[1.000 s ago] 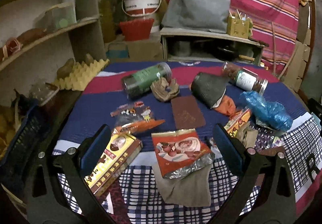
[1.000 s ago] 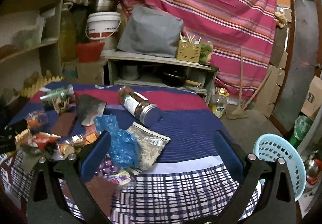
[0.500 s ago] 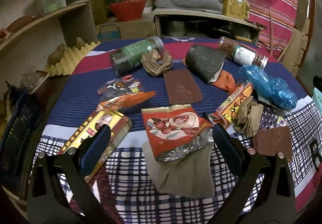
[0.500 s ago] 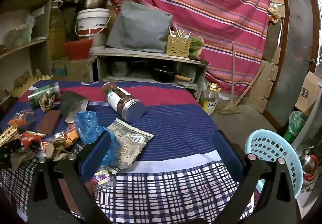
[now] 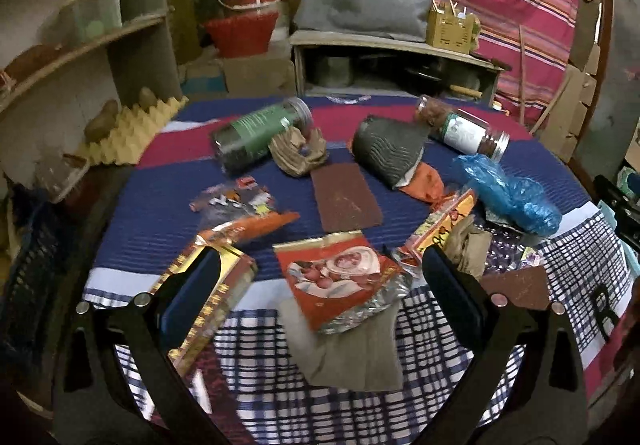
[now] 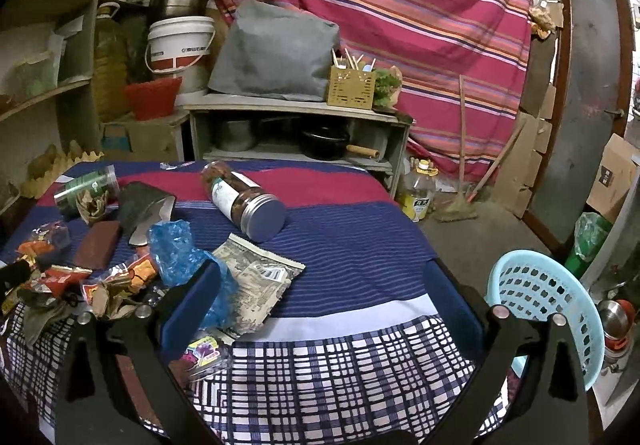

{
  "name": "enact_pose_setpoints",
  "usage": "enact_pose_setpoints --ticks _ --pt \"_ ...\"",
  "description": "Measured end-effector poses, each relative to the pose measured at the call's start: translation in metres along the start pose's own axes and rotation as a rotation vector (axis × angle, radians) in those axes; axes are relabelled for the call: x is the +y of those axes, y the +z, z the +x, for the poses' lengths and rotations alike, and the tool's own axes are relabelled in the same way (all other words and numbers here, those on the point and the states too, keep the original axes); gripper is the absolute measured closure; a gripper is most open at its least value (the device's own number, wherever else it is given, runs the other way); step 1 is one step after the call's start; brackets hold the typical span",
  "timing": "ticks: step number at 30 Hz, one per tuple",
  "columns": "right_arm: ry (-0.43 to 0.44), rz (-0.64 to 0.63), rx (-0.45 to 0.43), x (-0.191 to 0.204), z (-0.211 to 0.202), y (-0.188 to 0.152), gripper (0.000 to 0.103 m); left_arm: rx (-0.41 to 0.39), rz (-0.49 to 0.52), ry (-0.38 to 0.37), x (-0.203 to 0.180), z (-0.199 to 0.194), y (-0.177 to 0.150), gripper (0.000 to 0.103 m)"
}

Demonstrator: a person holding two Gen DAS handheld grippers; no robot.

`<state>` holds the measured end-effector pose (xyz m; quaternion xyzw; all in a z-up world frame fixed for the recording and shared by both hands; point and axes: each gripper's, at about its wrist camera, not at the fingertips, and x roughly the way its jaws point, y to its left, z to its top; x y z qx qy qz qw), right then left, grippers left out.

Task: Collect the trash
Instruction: 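Reach the left tool toward the red snack wrapper while the right tool reaches toward the blue plastic bag, then close the left tool on the red snack wrapper and lift it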

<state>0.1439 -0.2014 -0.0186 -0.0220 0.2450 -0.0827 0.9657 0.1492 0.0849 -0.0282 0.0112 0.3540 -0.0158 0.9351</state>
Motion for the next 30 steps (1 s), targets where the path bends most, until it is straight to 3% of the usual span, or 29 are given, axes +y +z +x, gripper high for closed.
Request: enact_pose_setpoints --ticks 5,9,14,19,25,30 --pt "0.003 0.0 0.002 0.001 0.0 0.0 0.004 0.082 -0.036 0.029 0.009 0.024 0.0 0.006" --pt "0.002 0.0 0.001 0.002 0.0 0.0 0.004 0.162 0.005 0.045 0.002 0.048 -0.009 0.006" --pt "0.002 0.003 0.001 0.002 0.0 0.0 0.004 0.212 0.026 -0.027 -0.01 0.061 -0.017 0.028" --pt "0.007 0.009 0.004 0.002 0.002 0.001 0.004 0.156 0.041 -0.02 -0.014 0.051 -0.014 0.054" --pt "0.015 0.005 0.008 0.001 0.004 0.001 0.004 0.116 -0.008 -0.035 -0.007 0.043 -0.007 0.082" --pt "0.026 -0.006 0.007 0.003 0.006 0.0 0.004 0.087 -0.006 -0.024 -0.007 0.036 -0.004 0.088"
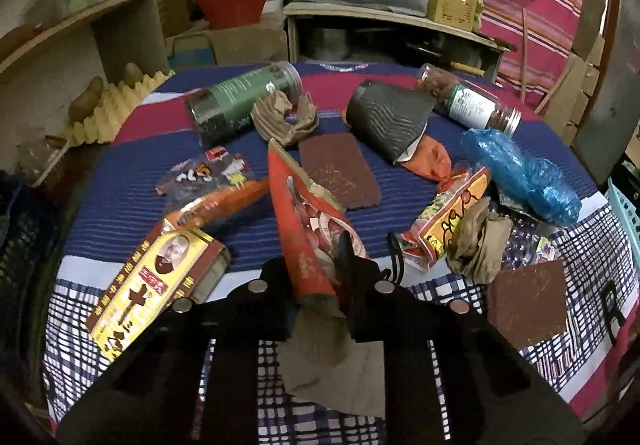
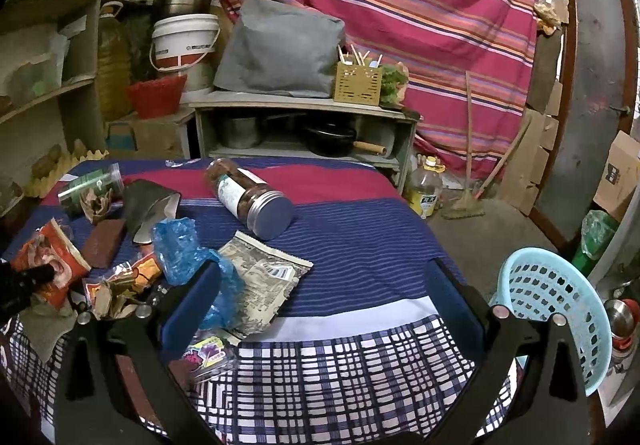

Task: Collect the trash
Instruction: 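Close the left tool on the red snack wrapper and lift it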

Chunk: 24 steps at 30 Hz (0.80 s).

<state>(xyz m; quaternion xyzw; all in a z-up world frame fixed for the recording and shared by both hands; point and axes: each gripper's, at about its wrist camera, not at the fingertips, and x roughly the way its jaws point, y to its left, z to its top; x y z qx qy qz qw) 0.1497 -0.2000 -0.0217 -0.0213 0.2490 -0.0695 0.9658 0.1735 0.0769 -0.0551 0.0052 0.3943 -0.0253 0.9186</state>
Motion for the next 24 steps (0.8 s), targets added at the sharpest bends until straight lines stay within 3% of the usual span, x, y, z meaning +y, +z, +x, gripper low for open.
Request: enact_pose_setpoints --ticks 3,8,20,23,24 --pt "0.02 0.005 0.008 -0.001 0.003 -0.002 0.004 -0.023 0.01 0.029 0.0 -0.006 0.002 0.091" --pt "0.025 -0.001 0.024 -0.001 0.007 -0.005 0.004 -0.064 -0.037 0.003 0.016 -0.02 0.008 0.092" --pt "0.024 -0.033 0.042 0.006 0.012 -0.011 0.004 -0.025 -0.076 0.053 0.034 -0.007 0.008 0.086" --pt "0.024 -0.032 0.043 0.005 0.012 -0.01 0.004 -0.018 -0.097 0.055 0.039 -0.006 0.009 0.076" --pt "0.024 -0.031 0.044 0.005 0.012 -0.011 0.004 -0.017 -0.103 0.061 0.04 -0.006 0.008 0.064"
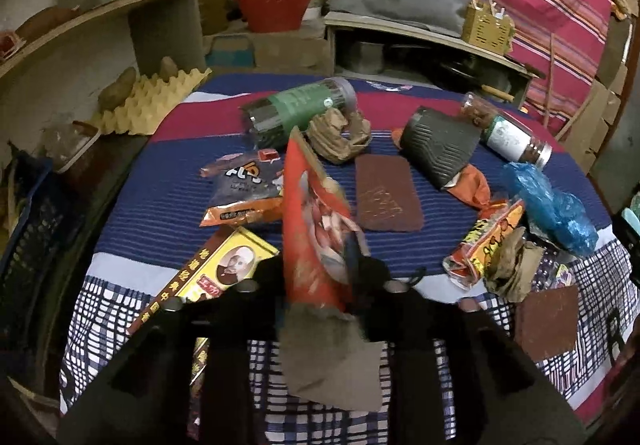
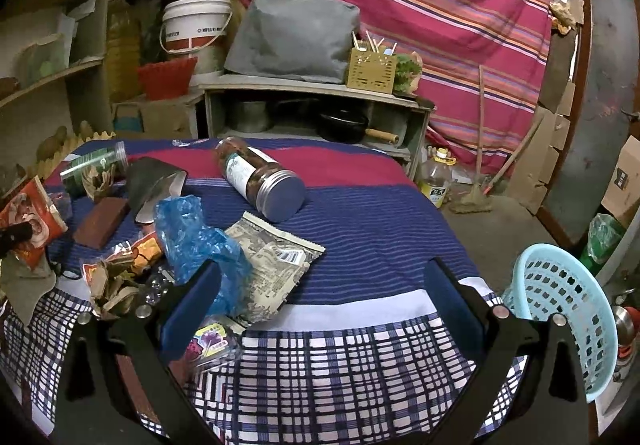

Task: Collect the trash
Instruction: 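Close the left tool on the red snack wrapper and lift it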

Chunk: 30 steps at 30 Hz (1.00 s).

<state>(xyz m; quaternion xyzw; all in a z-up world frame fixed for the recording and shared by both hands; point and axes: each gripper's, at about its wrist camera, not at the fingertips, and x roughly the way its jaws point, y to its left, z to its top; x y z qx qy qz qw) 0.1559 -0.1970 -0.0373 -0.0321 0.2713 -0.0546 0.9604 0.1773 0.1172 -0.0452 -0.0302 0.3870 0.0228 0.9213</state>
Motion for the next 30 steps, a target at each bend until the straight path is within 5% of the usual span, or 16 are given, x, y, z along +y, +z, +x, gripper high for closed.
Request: enact_pose_setpoints --ticks 3,8,18,24,30 --pt "0.001 0.004 0.004 -0.001 0.001 0.0 0.004 -0.009 -0.015 0.036 0.006 0.0 0.0 0.05" --pt "0.004 0.007 0.006 -0.002 0.001 0.0 0.004 0.014 -0.04 0.004 0.012 0.005 0.0 0.053" --pt "0.007 0.007 0.011 -0.003 0.002 0.0 0.004 0.073 0.072 0.002 -0.015 0.016 -0.014 0.054" --pt "0.007 0.007 0.01 -0.002 0.001 0.001 0.004 0.06 0.132 -0.043 -0.035 0.013 -0.016 0.093" --pt "0.008 0.007 0.011 -0.002 0.001 0.001 0.004 -0.003 0.121 -0.047 -0.037 -0.003 -0.01 0.098"
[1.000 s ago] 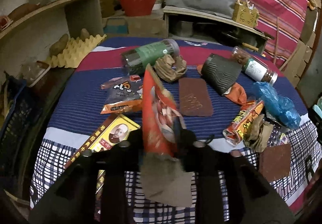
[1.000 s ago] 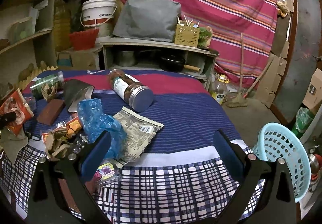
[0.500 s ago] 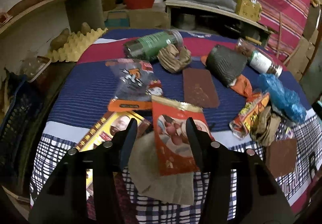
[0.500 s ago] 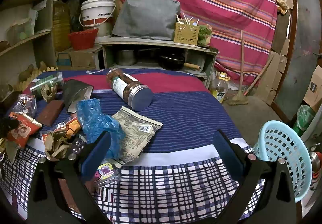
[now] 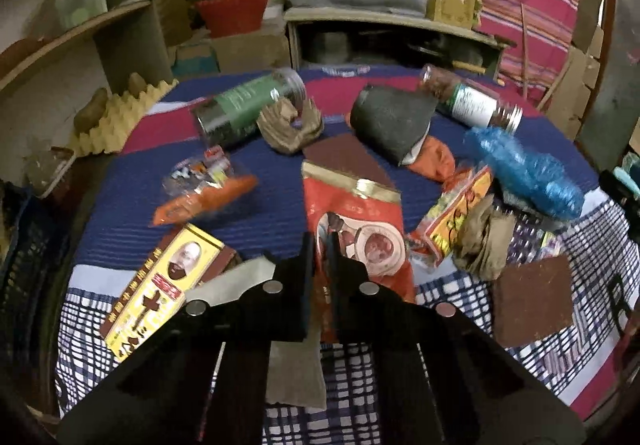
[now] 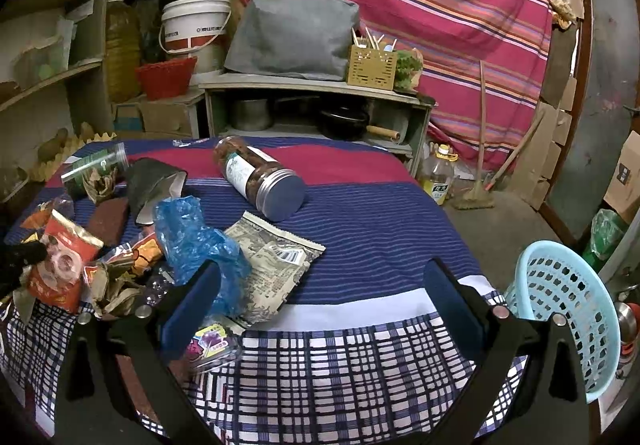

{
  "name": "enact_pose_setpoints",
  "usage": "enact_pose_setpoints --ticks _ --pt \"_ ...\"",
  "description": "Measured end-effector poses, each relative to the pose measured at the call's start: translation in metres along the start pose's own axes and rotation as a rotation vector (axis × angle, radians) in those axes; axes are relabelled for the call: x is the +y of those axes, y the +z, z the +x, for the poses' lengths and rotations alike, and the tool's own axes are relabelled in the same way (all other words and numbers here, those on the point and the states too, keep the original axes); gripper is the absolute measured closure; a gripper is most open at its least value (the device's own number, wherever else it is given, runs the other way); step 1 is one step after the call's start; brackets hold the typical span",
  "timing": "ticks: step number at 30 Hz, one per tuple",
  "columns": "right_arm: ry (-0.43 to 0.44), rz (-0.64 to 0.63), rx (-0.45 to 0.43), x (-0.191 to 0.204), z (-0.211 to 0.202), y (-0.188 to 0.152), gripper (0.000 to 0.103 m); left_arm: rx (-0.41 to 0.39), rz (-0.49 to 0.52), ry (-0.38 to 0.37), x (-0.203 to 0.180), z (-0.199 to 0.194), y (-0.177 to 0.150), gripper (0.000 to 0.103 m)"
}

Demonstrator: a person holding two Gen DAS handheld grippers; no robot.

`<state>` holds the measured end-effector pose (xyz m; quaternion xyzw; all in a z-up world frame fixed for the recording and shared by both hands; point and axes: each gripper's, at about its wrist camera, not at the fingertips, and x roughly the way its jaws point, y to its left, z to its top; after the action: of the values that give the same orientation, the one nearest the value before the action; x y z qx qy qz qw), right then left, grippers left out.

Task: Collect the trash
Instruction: 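Close the left tool on the red snack wrapper and lift it, then close the right tool on the blue plastic bag and lift it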

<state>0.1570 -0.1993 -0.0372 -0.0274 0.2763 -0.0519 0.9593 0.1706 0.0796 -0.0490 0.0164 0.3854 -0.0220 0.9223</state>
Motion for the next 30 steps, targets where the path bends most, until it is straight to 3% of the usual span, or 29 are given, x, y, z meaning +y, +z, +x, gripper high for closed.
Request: enact_pose_setpoints --ticks 7,16,23,27,30 --pt "0.037 0.0 -0.012 0.004 -0.003 0.001 0.004 -0.094 -0.064 0.032 0.011 -0.023 0.009 0.098" --pt "0.112 -0.038 0.018 0.03 0.012 -0.005 0.004 -0.11 -0.082 0.053 0.017 -0.027 0.013 0.098" --pt "0.112 -0.065 0.055 0.044 0.028 -0.007 0.007 -0.112 -0.108 0.053 0.023 -0.027 0.015 0.098" --pt "0.17 -0.058 0.117 0.045 0.036 -0.011 0.045 -0.108 -0.118 0.05 0.024 -0.026 0.015 0.098" --pt "0.202 -0.044 0.134 0.045 0.038 -0.013 0.061 -0.109 -0.116 0.052 0.023 -0.026 0.015 0.098"
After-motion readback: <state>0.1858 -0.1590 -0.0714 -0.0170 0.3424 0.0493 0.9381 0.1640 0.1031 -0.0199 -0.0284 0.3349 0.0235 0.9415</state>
